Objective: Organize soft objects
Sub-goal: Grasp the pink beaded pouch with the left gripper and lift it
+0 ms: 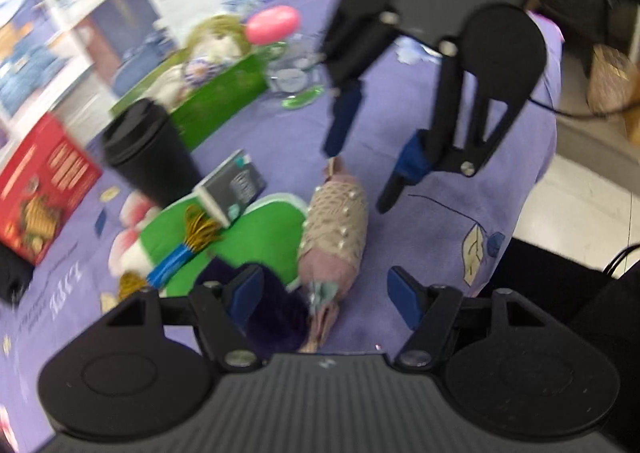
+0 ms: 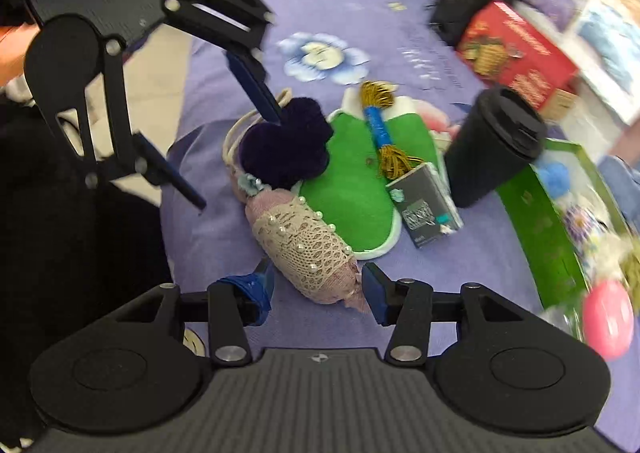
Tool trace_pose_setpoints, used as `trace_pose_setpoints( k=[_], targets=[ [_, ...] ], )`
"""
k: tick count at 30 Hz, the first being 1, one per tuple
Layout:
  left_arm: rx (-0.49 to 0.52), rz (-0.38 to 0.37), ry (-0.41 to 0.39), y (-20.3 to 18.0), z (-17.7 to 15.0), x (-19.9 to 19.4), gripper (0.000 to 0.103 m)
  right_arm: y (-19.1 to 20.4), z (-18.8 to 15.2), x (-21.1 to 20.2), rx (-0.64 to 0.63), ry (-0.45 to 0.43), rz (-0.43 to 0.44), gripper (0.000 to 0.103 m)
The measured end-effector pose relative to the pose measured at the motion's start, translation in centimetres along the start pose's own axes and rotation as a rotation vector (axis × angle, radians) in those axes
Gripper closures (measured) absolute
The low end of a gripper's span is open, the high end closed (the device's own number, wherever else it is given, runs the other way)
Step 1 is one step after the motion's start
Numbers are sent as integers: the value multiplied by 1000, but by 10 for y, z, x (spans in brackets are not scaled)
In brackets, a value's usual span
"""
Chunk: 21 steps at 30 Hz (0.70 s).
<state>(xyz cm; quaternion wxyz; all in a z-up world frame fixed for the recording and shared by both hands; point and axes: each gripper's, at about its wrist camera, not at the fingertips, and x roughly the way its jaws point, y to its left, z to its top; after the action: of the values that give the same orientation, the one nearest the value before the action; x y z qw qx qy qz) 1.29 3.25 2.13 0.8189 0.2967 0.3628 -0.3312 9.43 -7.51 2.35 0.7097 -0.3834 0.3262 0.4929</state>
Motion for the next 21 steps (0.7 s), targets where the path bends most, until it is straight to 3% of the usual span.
trace_pose_setpoints(
  k=[5,12,14,15,19,21],
  targets=[
    [83,-56,29,1,13,24,33,-8,12,17,-86,37,71,69],
    [101,-89,97,10,10,57,33,-18,14,50,-151,66,199,67],
    [69,-103,91,15,9,62,41,-17,12,58,-156,64,220,65],
    [46,-132,102,17,9,63,54,-15,10,61,-159,60,226,67],
    [-73,-183,67,30,9,53,58,-9,5,54,-40,42,149,72],
    [-66,-190,33,32,17,41,58,-2,4,41,-6,26,106,72]
  ],
)
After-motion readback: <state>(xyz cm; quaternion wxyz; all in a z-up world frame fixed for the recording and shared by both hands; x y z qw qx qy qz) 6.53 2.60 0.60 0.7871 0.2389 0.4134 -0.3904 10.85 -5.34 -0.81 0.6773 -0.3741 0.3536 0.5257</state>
